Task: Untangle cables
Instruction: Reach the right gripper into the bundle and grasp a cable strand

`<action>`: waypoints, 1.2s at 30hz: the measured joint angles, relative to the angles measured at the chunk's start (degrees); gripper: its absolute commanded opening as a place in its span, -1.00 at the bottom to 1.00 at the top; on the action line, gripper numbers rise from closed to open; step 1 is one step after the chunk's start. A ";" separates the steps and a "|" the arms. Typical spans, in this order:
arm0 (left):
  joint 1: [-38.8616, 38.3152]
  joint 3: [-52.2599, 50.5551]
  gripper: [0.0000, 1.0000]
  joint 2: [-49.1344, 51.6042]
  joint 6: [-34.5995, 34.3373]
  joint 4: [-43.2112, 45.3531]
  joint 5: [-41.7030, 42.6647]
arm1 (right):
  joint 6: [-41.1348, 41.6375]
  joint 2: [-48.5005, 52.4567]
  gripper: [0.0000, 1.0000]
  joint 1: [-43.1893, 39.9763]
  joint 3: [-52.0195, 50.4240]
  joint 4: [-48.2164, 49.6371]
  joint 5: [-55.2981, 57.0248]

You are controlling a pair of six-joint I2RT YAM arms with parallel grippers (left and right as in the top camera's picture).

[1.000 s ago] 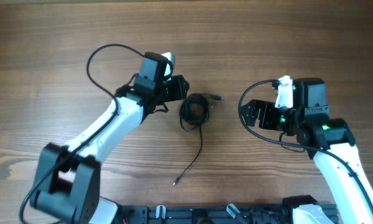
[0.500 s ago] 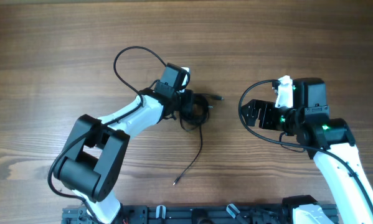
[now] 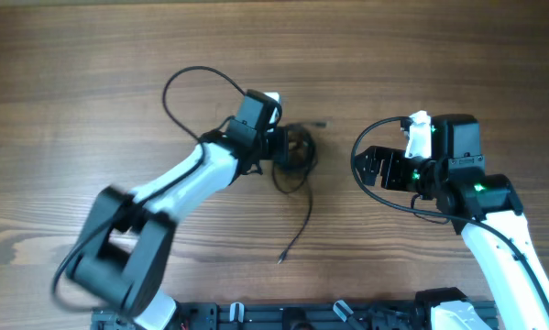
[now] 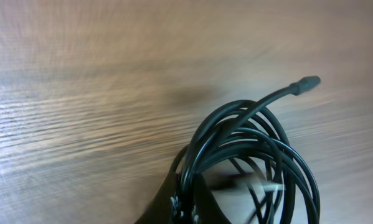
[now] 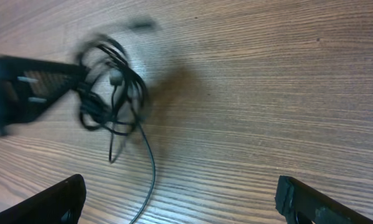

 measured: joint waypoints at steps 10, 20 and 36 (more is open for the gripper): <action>0.00 0.07 -0.92 -10.38 -22.08 1.64 8.09 | 2.29 0.00 1.00 0.00 0.00 1.70 -5.64; -0.37 0.07 -0.92 -10.38 -26.45 1.99 12.00 | 11.30 0.42 0.99 0.11 0.02 11.85 -12.55; -3.10 0.07 -0.92 -10.36 -26.77 0.90 12.68 | 16.92 13.33 0.04 3.98 0.02 13.11 -12.04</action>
